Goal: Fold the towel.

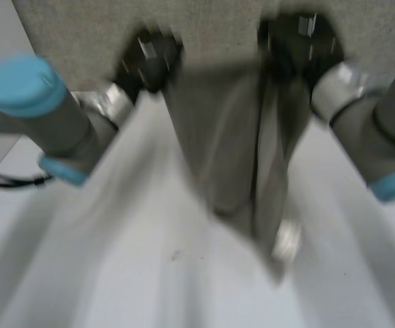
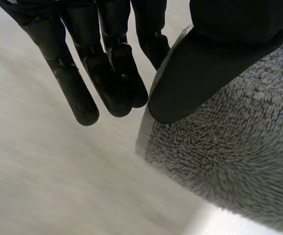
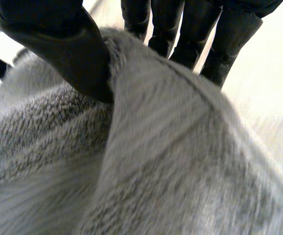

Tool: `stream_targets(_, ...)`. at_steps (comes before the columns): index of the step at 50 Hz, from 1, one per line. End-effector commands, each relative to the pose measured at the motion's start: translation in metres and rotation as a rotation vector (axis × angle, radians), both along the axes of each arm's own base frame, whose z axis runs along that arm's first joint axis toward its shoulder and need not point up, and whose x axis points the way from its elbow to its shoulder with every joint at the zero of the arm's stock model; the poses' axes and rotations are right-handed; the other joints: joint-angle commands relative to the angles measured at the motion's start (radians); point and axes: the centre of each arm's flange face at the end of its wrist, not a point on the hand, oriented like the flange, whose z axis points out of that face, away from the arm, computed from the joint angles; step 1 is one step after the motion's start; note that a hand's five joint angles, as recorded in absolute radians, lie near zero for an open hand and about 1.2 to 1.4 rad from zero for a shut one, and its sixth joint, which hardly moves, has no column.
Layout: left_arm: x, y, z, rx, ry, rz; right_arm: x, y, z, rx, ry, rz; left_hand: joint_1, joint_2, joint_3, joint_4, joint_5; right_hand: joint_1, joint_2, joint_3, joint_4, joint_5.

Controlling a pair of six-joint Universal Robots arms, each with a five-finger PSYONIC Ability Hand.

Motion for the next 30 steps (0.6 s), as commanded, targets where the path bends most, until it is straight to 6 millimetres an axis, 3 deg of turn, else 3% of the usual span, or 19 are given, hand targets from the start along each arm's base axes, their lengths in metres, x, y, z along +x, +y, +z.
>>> stream_targets(1,0.052,0.018,0.106,-0.094,0.426,0.265,0.005,0.014,0.060,-0.350,0.012,-0.064,0.212,0.181,0.182,0.180,0.195,0.074,0.083,0.066,0.064,0.074)
stream_targets(2,0.052,0.018,0.106,-0.094,0.426,0.265,0.005,0.014,0.060,-0.350,0.012,-0.064,0.212,0.181,0.182,0.180,0.195,0.074,0.083,0.066,0.064,0.074)
stream_targets(4,0.055,0.026,0.088,-0.027,0.409,0.267,0.008,0.009,0.028,-0.197,0.125,-0.049,0.212,0.181,0.182,0.180,0.195,0.074,0.083,0.066,0.064,0.074)
stream_targets(5,0.055,0.027,0.088,-0.026,0.409,0.267,0.008,0.009,0.028,-0.196,0.126,-0.049,0.212,0.181,0.182,0.180,0.195,0.074,0.083,0.066,0.064,0.074)
stream_targets(6,0.055,0.030,0.065,0.033,0.361,0.269,0.010,0.007,0.008,-0.114,0.182,-0.040,0.212,0.181,0.182,0.180,0.195,0.074,0.083,0.066,0.064,0.074)
stream_targets(7,0.055,0.030,0.065,0.034,0.360,0.269,0.010,0.007,0.008,-0.114,0.183,-0.040,0.212,0.181,0.182,0.180,0.195,0.074,0.083,0.066,0.064,0.074)
stream_targets(9,0.057,0.044,0.018,0.159,0.264,0.266,0.014,0.012,-0.027,0.007,0.283,-0.017,0.212,0.181,0.182,0.180,0.195,0.074,0.083,0.066,0.064,0.074)
stream_targets(10,0.057,0.044,0.018,0.160,0.264,0.265,0.014,0.012,-0.027,0.008,0.283,-0.016,0.212,0.181,0.182,0.180,0.195,0.074,0.083,0.066,0.064,0.074)
stream_targets(12,0.060,0.065,-0.030,0.292,0.164,0.250,0.017,0.016,-0.059,0.078,0.351,0.010,0.212,0.181,0.182,0.180,0.195,0.074,0.083,0.066,0.064,0.074)
stream_targets(13,0.060,0.065,-0.030,0.293,0.163,0.250,0.017,0.016,-0.059,0.079,0.352,0.010,0.212,0.181,0.182,0.180,0.195,0.074,0.083,0.066,0.064,0.074)
stream_targets(14,0.062,0.076,-0.053,0.357,0.116,0.245,0.018,0.017,-0.079,0.124,0.387,0.025,0.212,0.181,0.182,0.180,0.195,0.074,0.083,0.066,0.064,0.074)
stream_targets(15,0.062,0.076,-0.053,0.358,0.116,0.245,0.018,0.017,-0.079,0.124,0.388,0.025,0.212,0.181,0.182,0.180,0.195,0.074,0.083,0.066,0.064,0.074)
stream_targets(17,0.060,0.103,-0.093,0.473,0.031,0.218,0.016,0.021,-0.122,0.225,0.480,0.039,0.212,0.181,0.182,0.180,0.195,0.074,0.083,0.066,0.064,0.074)
stream_targets(18,0.060,0.103,-0.093,0.474,0.031,0.218,0.016,0.021,-0.122,0.225,0.481,0.039,0.212,0.181,0.182,0.180,0.195,0.074,0.083,0.066,0.064,0.074)
stream_targets(20,0.056,0.131,-0.121,0.555,-0.046,0.180,0.011,0.028,-0.162,0.314,0.585,0.050,0.212,0.181,0.182,0.180,0.195,0.074,0.083,0.066,0.064,0.074)
stream_targets(21,0.056,0.131,-0.122,0.556,-0.046,0.180,0.011,0.028,-0.162,0.314,0.585,0.050,0.212,0.181,0.182,0.180,0.195,0.074,0.083,0.066,0.064,0.074)
stream_targets(23,0.056,0.149,-0.138,0.619,-0.103,0.163,0.004,0.041,-0.186,0.370,0.690,0.070,0.212,0.181,0.182,0.180,0.195,0.074,0.083,0.066,0.064,0.074)
stream_targets(25,0.057,0.156,-0.142,0.645,-0.129,0.159,-0.002,0.045,-0.193,0.389,0.738,0.073,0.212,0.181,0.182,0.180,0.195,0.074,0.083,0.066,0.064,0.074)
stream_targets(30,0.062,0.165,-0.144,0.705,-0.182,0.165,-0.017,0.064,-0.191,0.414,0.791,0.075,0.212,0.181,0.182,0.180,0.195,0.074,0.083,0.066,0.064,0.074)
